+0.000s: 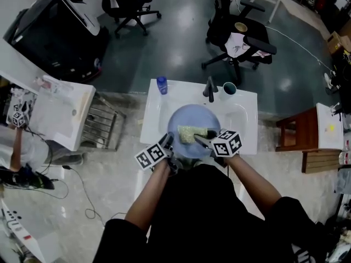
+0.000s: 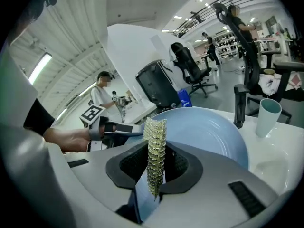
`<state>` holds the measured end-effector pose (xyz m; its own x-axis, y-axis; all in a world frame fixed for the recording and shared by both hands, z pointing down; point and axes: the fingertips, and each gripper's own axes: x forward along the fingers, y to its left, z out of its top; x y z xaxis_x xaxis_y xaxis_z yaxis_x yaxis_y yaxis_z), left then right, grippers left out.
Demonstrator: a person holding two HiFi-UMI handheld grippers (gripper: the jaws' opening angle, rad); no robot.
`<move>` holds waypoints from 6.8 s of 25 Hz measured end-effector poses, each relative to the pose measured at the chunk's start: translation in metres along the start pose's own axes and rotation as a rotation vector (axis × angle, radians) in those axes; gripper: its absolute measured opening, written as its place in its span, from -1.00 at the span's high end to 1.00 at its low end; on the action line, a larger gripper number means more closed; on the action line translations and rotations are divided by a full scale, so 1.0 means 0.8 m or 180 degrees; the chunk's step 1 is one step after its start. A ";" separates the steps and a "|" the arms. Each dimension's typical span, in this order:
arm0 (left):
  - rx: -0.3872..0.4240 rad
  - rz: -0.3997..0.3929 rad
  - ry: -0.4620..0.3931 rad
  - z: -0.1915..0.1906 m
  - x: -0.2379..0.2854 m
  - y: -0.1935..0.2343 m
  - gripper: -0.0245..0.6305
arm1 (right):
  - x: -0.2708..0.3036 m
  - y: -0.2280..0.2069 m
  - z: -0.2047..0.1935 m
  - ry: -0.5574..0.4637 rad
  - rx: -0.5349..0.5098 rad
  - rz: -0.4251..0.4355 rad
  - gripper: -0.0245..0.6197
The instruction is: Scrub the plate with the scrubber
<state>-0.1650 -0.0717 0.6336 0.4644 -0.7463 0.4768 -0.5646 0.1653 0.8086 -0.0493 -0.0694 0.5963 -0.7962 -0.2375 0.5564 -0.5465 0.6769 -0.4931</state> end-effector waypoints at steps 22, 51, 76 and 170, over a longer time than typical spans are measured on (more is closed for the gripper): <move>0.0081 -0.0017 -0.0071 -0.052 0.024 -0.037 0.75 | 0.014 -0.058 -0.036 0.0742 -0.0525 -0.0038 0.71; 0.0195 -0.0146 -0.0030 -0.077 0.032 -0.071 0.72 | -0.048 -0.177 -0.032 0.0858 -0.0169 -0.0485 0.70; 0.0031 -0.0022 -0.0183 -0.080 0.025 -0.048 0.72 | -0.063 -0.026 -0.068 0.0800 -0.0220 0.0691 0.72; 0.0206 0.1049 0.0971 -0.123 0.196 0.136 0.45 | -0.206 -0.132 -0.124 -0.0942 0.0924 -0.1060 0.72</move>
<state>-0.0865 -0.1067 0.8305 0.4270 -0.4348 0.7929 -0.7531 0.3143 0.5779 0.1651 -0.0326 0.6229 -0.5835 -0.6216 0.5226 -0.7982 0.3206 -0.5100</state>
